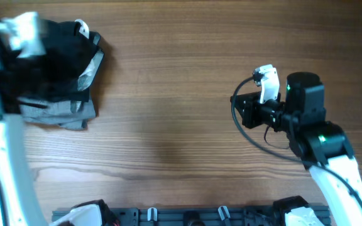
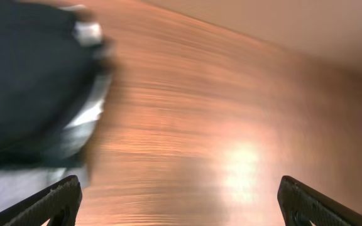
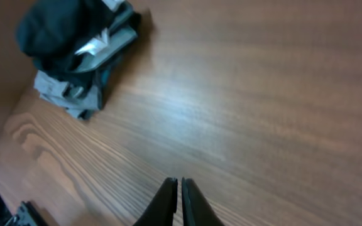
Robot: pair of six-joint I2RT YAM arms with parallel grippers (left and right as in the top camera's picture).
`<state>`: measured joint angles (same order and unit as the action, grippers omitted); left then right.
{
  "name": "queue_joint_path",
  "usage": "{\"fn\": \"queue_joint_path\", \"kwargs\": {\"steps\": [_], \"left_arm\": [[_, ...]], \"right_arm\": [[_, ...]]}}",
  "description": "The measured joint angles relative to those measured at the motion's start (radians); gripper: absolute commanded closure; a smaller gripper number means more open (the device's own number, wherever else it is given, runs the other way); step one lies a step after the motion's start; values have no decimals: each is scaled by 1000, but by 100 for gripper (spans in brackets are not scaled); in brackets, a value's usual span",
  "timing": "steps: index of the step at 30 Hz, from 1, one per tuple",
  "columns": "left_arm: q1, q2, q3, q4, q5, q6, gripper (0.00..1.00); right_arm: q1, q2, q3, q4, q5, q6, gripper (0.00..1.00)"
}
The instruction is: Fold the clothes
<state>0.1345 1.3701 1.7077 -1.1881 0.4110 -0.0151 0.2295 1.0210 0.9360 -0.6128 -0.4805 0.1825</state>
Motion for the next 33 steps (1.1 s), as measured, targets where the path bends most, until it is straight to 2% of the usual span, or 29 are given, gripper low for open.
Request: {"fn": "queue_joint_path", "kwargs": {"steps": [1,2,3,4,5,9,13,23,33], "left_arm": [[-69,-9,0,9,-10,9,0],[-171,-18,0,14,-47,13,0],[-255,-22,1,13,-93,13,0],[-336,-23,1,8,-171,5,0],[-372,-23,0,2,-212,-2,0],[-539,-20,0,-22,-402,-24,0],[-562,-8,0,-24,-476,-29,0],[-562,1,0,-24,-515,-32,0],[-562,1,0,-24,-519,-32,0]], "right_arm": [[30,-23,27,-16,32,0,82],[53,-45,53,-22,60,0,69],[72,-71,79,-24,87,-2,52],[82,-100,103,-23,117,-2,30],[85,-120,114,-18,130,1,1],[86,-193,127,-6,171,1,0],[86,-195,127,-34,187,0,0],[86,-195,127,-55,194,1,0],[86,-194,127,-91,202,66,0]]}}
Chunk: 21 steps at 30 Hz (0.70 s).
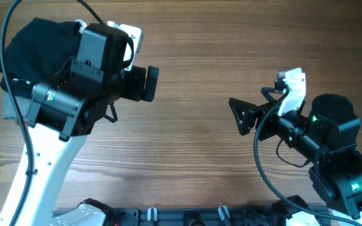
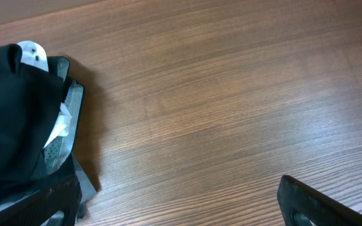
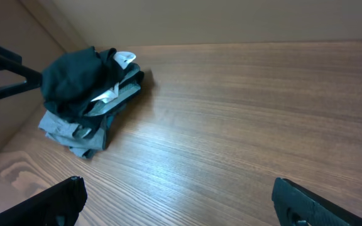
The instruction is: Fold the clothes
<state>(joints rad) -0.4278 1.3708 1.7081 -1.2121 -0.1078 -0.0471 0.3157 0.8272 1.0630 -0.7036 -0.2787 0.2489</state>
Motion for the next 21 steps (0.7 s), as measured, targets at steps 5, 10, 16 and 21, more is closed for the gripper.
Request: {"fn": "queue_joint_path", "kwargs": {"steps": [5,10,16,21], "left_arm": [[0,0,0,0,0,0,0],[0,0,0,0,0,0,0],[-2,0,0,-1,0,0,0],[-3,0,0,1,0,0,0]], "right_arm": [[0,0,0,41,40,-7,0],[0,-18,-21,184,45,-108,0],[-14,-250,-312,472,48,-255,0],[-53,-464,-615,526,43,-278,0]]}}
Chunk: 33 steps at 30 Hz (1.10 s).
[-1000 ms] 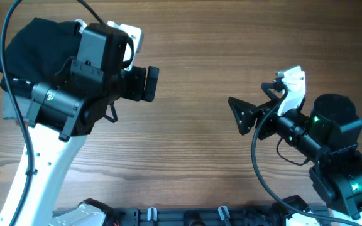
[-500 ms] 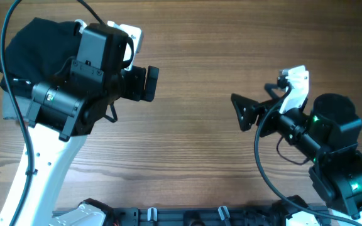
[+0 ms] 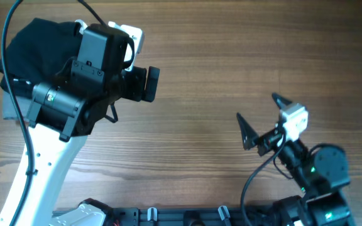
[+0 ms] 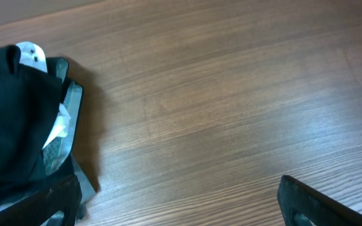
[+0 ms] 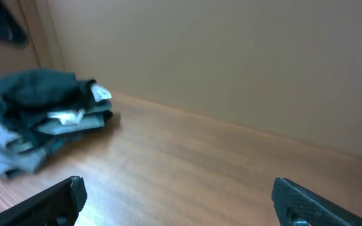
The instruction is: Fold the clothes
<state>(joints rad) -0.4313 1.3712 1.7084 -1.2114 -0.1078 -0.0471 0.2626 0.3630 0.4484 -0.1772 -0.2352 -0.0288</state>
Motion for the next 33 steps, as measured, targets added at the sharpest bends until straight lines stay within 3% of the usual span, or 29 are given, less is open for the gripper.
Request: {"fn": "queue_joint_path", "kwargs": {"steps": [7,11,33], "left_arm": [[0,1,0,-1,0,0,0],[0,2,0,-1,0,0,0],[0,2,0,-1,0,0,0]], "right_arm": [[-11,-320,-306,151,-11,-3,0],[-11,-341,-420,254,-31,-3,0],[-11,-345,-443,200,-38,-3,0]]}}
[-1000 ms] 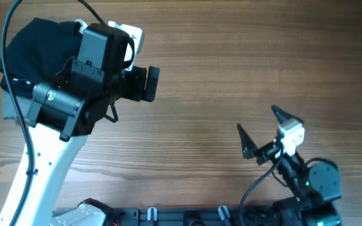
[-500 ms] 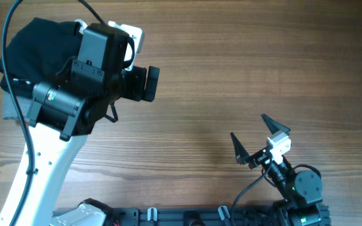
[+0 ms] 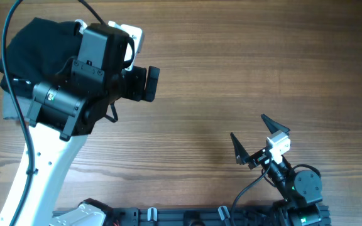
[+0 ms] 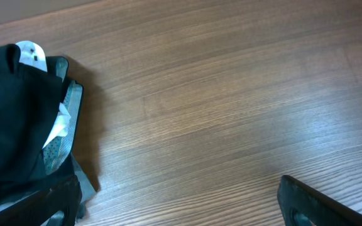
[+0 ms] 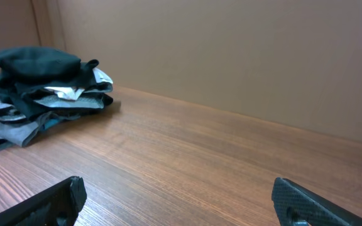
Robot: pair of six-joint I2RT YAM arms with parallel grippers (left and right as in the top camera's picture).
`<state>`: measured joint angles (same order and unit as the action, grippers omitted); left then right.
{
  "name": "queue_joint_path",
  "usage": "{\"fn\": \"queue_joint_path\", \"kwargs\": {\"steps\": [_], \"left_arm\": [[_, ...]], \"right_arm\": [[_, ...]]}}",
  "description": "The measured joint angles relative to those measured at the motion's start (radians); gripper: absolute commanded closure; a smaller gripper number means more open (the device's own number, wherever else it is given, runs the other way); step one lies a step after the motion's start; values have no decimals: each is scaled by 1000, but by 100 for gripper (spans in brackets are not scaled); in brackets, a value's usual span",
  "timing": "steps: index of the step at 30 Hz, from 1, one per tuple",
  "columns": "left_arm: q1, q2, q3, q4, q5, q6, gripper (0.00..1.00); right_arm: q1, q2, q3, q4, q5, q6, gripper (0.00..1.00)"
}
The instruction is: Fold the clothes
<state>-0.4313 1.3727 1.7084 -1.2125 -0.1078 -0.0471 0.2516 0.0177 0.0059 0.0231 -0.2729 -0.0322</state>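
Note:
A stack of folded clothes (image 3: 33,41), black on top with grey and white layers beneath, lies at the table's far left corner, partly hidden under my left arm. The stack's edge shows at the left in the left wrist view (image 4: 21,125). In the right wrist view the stack (image 5: 43,88) sits far off at the left. My left gripper (image 3: 148,84) hangs just right of the stack, open and holding nothing (image 4: 181,201). My right gripper (image 3: 254,135) stands low near the front edge, open and holding nothing (image 5: 181,198).
The wooden table (image 3: 244,56) stretches between the two arms. A black rail with hooks (image 3: 187,216) runs along the front edge. A beige wall (image 5: 244,56) stands behind the table in the right wrist view.
My right arm has drawn back toward the front edge and sits lower, its gripper still open. The left arm and the stack have not moved.
At first my left arm was at the far left over the clothes, blurred, and my right gripper was shut at mid right. Then the left gripper stood open to the right of the stack and the right gripper was open. Since then the right arm has retreated to the front edge.

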Motion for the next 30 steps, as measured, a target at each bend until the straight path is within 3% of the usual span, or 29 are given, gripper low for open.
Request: {"fn": "queue_joint_path", "kwargs": {"steps": [8,10,12,14,21,30], "left_arm": [[0,-1,0,-5,-9,1,0],[0,-5,-5,55,-25,0,0],[3,-34,-42,230,-43,0,0],[16,-92,-130,405,-50,-4,0],[147,-362,-557,759,-44,-110,0],[381,-892,-1015,847,53,-153,0]], "right_arm": [[0,0,0,0,0,0,0],[0,0,0,0,0,0,0],[0,0,0,0,0,0,0],[0,1,0,0,0,0,0],[0,1,0,0,0,0,0],[0,3,0,0,0,0,0]]}}
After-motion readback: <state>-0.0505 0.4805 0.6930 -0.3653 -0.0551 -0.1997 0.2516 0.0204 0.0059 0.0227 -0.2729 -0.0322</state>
